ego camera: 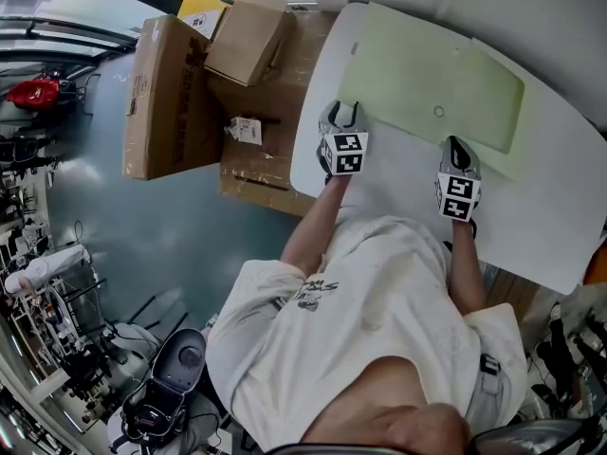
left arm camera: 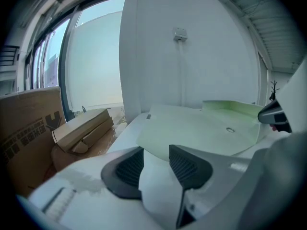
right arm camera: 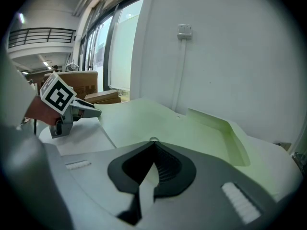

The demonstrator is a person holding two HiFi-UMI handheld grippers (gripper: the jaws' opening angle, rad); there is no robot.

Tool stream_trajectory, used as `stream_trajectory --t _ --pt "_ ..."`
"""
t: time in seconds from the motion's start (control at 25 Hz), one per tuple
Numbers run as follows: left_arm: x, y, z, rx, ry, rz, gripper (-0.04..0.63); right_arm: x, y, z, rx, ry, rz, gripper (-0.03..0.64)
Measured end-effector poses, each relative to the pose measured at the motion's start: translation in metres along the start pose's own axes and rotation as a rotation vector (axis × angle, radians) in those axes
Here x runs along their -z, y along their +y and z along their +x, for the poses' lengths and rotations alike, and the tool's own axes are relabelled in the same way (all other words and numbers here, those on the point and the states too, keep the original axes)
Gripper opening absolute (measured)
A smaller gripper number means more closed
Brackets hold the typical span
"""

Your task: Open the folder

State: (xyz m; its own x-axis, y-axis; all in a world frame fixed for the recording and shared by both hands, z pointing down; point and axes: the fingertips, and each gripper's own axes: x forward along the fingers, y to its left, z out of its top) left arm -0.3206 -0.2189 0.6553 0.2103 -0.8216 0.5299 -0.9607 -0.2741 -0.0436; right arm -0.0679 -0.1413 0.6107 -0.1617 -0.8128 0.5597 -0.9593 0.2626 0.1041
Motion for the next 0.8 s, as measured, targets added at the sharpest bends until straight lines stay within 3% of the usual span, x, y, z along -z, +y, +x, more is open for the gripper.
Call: stream_trajectory --t 0.64,0.8 --pt "0.018 0.009 0.01 0.012 0.07 -0.068 0.203 0.002 0.002 0.002 -0.002 -0.001 -0.01 -0.002" --pt "0.028 0.015 0.011 -0.008 0.142 -0.001 0.268 0.002 0.001 0.002 0.0 0.002 -0.014 -0.002"
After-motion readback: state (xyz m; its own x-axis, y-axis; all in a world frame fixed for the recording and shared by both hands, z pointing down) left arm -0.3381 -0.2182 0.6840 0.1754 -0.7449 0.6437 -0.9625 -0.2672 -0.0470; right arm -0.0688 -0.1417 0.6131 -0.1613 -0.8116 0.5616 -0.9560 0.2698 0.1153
